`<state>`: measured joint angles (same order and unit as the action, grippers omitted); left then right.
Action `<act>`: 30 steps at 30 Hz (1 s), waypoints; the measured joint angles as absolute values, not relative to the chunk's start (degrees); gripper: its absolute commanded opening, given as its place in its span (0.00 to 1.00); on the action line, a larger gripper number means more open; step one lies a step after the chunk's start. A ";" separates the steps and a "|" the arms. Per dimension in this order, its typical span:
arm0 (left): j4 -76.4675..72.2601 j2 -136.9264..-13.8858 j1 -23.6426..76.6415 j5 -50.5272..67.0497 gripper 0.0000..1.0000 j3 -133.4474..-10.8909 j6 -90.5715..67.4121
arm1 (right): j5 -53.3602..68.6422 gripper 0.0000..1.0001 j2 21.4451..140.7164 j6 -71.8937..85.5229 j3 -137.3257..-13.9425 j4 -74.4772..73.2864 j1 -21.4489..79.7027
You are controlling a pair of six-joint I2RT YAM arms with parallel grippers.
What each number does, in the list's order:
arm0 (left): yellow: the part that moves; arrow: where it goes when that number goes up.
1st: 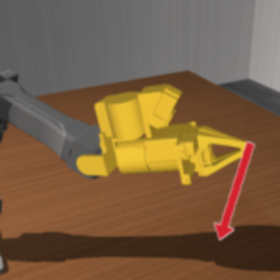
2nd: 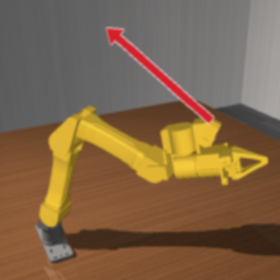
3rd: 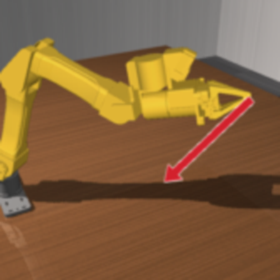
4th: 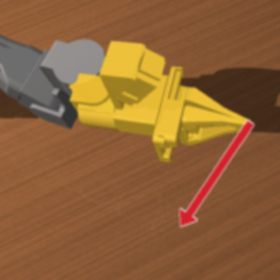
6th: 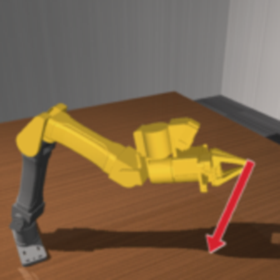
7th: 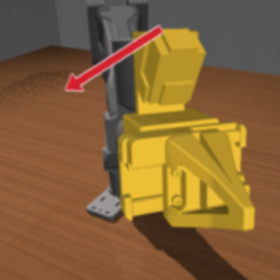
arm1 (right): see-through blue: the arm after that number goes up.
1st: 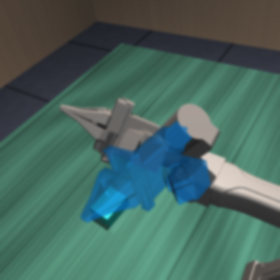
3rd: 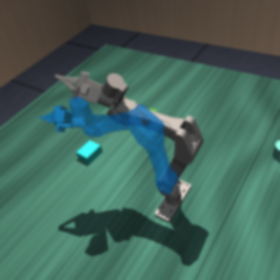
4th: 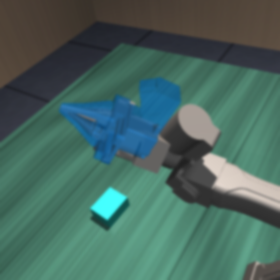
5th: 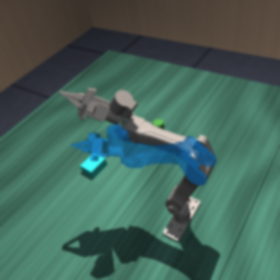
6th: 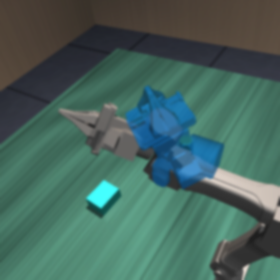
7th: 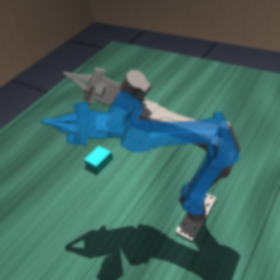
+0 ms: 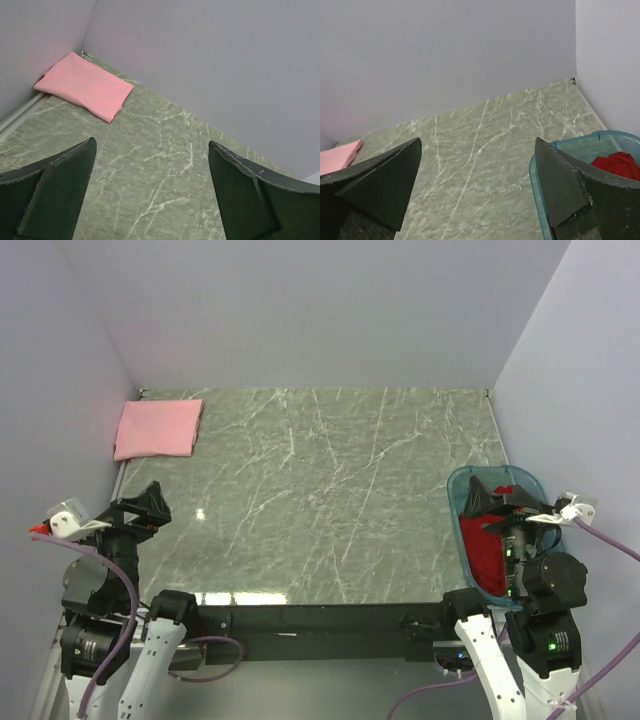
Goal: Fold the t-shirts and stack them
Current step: Grab the tshirt from the pile
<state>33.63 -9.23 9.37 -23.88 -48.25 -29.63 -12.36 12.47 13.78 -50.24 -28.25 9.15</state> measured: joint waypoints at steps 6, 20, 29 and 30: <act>33.01 -9.32 9.37 -22.90 1.00 -45.98 -30.13 | -11.05 1.00 12.95 13.65 -49.67 -28.10 9.15; 30.96 -4.01 9.61 -17.91 0.99 -31.62 -34.74 | -15.18 1.00 46.59 24.84 -54.94 -39.81 9.02; 30.30 -0.67 11.66 -16.38 1.00 -30.44 -35.16 | -23.11 1.00 59.59 34.94 -52.45 -40.45 -3.27; 30.15 -0.60 11.81 -16.38 1.00 -30.44 -35.14 | -23.09 1.00 60.55 36.07 -51.90 -39.33 -6.02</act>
